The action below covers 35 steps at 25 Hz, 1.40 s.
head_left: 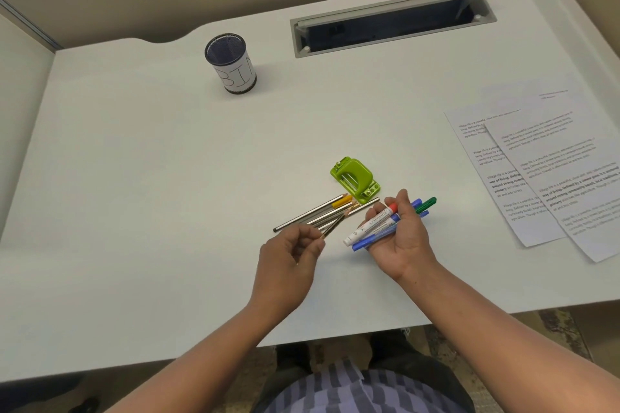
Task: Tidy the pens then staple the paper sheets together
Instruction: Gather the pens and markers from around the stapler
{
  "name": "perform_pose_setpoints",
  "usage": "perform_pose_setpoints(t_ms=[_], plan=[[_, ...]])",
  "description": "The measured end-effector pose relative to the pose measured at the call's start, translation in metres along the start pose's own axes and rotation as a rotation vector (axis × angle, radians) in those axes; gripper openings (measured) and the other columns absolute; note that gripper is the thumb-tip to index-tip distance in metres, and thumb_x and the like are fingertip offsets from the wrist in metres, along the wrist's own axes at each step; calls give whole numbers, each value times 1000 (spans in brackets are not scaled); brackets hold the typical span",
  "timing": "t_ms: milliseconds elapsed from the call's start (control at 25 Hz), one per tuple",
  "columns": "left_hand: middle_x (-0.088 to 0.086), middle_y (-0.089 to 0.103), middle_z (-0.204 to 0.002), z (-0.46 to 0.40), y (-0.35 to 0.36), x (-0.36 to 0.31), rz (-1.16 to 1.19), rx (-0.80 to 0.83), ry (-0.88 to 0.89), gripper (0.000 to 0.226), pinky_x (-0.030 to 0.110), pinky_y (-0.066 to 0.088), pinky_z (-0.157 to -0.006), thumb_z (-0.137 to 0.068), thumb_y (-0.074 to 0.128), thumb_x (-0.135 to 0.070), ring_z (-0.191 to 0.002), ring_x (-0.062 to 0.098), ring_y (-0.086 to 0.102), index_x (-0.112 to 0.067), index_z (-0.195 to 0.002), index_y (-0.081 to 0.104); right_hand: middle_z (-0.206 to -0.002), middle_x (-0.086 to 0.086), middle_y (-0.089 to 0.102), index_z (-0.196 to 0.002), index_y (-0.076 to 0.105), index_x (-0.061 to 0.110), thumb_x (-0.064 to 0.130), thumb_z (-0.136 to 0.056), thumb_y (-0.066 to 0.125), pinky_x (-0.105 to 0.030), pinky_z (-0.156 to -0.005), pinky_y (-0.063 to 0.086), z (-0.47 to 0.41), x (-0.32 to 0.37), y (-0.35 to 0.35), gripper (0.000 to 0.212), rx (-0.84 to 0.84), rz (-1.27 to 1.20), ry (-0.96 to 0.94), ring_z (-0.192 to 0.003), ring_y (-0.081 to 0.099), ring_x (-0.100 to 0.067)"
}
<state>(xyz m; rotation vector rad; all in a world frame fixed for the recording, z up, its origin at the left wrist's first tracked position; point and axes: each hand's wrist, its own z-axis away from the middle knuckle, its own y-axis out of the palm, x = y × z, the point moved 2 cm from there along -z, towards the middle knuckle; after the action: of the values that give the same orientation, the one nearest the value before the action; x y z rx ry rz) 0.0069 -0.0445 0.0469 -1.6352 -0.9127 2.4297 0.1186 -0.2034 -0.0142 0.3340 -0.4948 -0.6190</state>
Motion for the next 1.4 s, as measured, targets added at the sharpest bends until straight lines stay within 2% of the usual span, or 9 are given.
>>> perform_pose_setpoints(t_ms=[120, 200, 280, 360, 480, 600, 800, 1080, 1400], plan=[[-24, 70, -91, 1, 17, -20, -44, -31, 172, 12, 11, 49, -63, -92, 69, -28, -89, 2, 65, -39, -96, 68, -90, -8, 74, -94, 71, 19, 72, -78, 65, -48, -75, 60, 7, -7, 6, 56, 131, 17, 30, -82, 74, -26], [-18, 72, -93, -2, 30, -31, -151, -56, 273, 11, 15, 47, -64, -90, 65, -34, -87, 3, 62, -35, -99, 71, -98, -15, 75, -100, 76, 15, 77, -75, 63, -54, -89, 57, 15, -12, 12, 68, 302, 19, 66, -90, 74, -32], [-13, 73, -88, -5, 40, -35, -262, -95, 381, 12, 25, 49, -66, -87, 68, -32, -83, 6, 59, -30, -97, 74, -92, -13, 72, -103, 72, 14, 72, -79, 66, -50, -96, 52, 20, -14, 16, 63, 372, 16, 73, -87, 70, -29], [-13, 72, -85, -5, 48, -33, -375, -90, 452, 11, 33, 49, -70, -87, 70, -31, -82, 10, 57, -29, -96, 76, -86, -9, 64, -100, 65, 15, 63, -83, 70, -44, -93, 51, 21, -15, 18, 51, 357, 3, 94, -82, 63, -24], [-10, 65, -93, -4, 53, -26, -338, -65, 484, 15, 31, 46, -73, -90, 67, -35, -90, 12, 54, -28, -99, 77, -85, -9, 65, -100, 64, 12, 44, -83, 77, -43, -83, 56, 19, -17, 16, 38, 294, 21, 157, -81, 68, -26], [-4, 60, -105, -22, 40, -14, -220, -122, 378, 22, 30, 47, -78, -92, 63, -34, -98, 15, 55, -23, -108, 74, -81, -7, 69, -98, 69, 13, 35, -83, 77, -41, -81, 58, 13, -15, 9, 28, 141, 34, 94, -73, 70, -23], [3, 51, -135, -71, 28, 16, -678, 138, 119, 43, 42, 43, -98, -93, 64, -38, -122, 30, 45, -19, -131, 56, -69, -4, 65, -86, 68, 14, 35, -80, 83, -32, -62, 55, 6, -15, -4, 26, -38, 72, 57, -55, 61, -17], [7, 54, -112, -96, 34, 19, -660, 316, 12, 25, 42, 44, -87, -93, 65, -30, -107, 31, 47, -16, -109, 53, -69, -4, 64, -85, 67, 13, 33, -78, 85, -33, -64, 54, 4, -17, -8, 28, -51, 79, 42, -58, 59, -17], [12, 53, -112, -97, 38, 19, -702, 357, 9, 15, 44, 45, -87, -96, 56, -22, -105, 33, 49, -11, -105, 53, -68, -4, 66, -87, 70, 14, 34, -80, 83, -35, -67, 55, 6, -20, -7, 25, -78, 99, 43, -58, 61, -18]])
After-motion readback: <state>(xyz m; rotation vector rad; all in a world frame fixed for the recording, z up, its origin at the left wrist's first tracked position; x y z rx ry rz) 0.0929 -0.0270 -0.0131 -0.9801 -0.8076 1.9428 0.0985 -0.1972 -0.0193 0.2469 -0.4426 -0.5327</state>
